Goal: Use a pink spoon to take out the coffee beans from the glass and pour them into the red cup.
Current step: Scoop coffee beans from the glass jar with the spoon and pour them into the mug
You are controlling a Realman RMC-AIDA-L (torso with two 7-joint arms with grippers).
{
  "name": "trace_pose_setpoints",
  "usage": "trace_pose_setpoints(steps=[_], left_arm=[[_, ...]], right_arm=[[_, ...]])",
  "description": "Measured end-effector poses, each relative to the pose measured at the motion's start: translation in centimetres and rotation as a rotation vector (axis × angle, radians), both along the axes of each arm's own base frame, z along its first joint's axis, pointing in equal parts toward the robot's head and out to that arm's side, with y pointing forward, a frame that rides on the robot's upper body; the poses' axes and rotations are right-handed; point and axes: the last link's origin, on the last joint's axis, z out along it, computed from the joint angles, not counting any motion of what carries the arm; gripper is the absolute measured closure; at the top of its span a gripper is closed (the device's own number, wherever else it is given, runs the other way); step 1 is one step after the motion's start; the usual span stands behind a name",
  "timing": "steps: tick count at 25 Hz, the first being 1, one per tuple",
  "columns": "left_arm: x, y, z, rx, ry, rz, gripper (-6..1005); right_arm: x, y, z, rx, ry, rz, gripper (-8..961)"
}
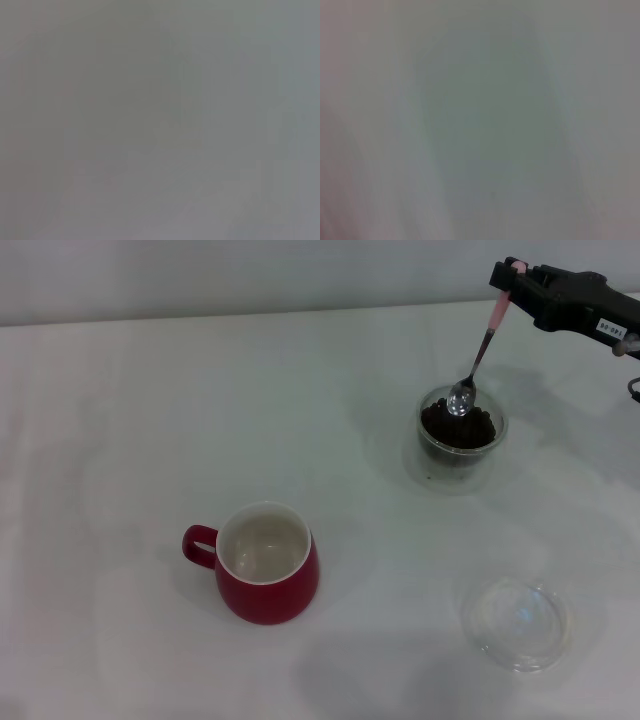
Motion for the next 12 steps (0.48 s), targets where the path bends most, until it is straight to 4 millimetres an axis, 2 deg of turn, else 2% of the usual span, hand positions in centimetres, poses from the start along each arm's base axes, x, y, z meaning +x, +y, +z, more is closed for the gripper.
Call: trace_pose_setpoints(steps=[12], left_arm=[[0.14, 0.26, 0.19, 0.003, 0.005, -0.005, 241]], right_arm=[[0.34, -0.58, -0.62, 0.032, -0.041, 0.023, 801]])
